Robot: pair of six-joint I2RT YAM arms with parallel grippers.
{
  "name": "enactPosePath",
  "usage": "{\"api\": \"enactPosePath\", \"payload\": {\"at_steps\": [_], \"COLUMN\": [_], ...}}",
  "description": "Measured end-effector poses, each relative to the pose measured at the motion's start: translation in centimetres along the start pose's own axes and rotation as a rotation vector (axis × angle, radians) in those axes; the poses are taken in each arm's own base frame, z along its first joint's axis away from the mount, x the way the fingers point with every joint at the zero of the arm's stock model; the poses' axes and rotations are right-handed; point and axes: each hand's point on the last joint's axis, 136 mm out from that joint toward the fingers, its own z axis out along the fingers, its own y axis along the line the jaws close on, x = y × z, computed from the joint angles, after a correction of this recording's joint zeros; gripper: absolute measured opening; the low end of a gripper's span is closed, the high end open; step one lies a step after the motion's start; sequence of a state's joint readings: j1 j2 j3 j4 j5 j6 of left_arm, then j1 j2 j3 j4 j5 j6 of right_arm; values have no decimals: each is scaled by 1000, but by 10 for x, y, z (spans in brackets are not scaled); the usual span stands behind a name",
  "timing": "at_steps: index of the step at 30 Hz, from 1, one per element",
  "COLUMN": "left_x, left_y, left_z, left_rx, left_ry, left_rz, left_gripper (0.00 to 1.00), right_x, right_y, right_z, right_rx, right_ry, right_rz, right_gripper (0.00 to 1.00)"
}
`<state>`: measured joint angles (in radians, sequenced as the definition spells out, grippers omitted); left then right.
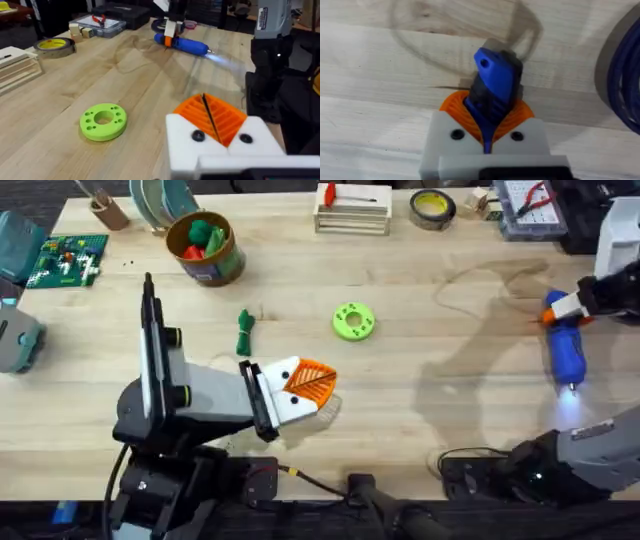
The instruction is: Pick up the gripper from the table and insert it into the empty holder that is missing its gripper. Then pick up a screw, insert it into the mounting hole, and use the screwdriver to tighten it. Finally, clean up the table by picking up the vegetable and placing it into the bucket.
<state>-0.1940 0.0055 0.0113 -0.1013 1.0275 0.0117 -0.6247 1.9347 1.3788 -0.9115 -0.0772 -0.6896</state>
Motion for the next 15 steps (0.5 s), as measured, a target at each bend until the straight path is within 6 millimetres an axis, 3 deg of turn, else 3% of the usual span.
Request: {"api": "enactPosePath", "payload": {"at_steps": [8, 11, 15], "left_x": [0, 0, 0], "left_y": [0, 0, 1], "left_z": [0, 0, 0], "left_rx": [0, 0, -4], "left_ry": [0, 0, 0], "left_rz": [0, 0, 0], "left_gripper": [6, 6, 6], "right_x": [-5, -10, -21], "right_y": [5, 9, 16], "right_z": [-4, -19, -55], "right_rx": [-18, -16, 3], "right_ry": [-33, -84, -195], "right_rz": [11, 18, 42], "right_gripper": [21, 21, 21]}}
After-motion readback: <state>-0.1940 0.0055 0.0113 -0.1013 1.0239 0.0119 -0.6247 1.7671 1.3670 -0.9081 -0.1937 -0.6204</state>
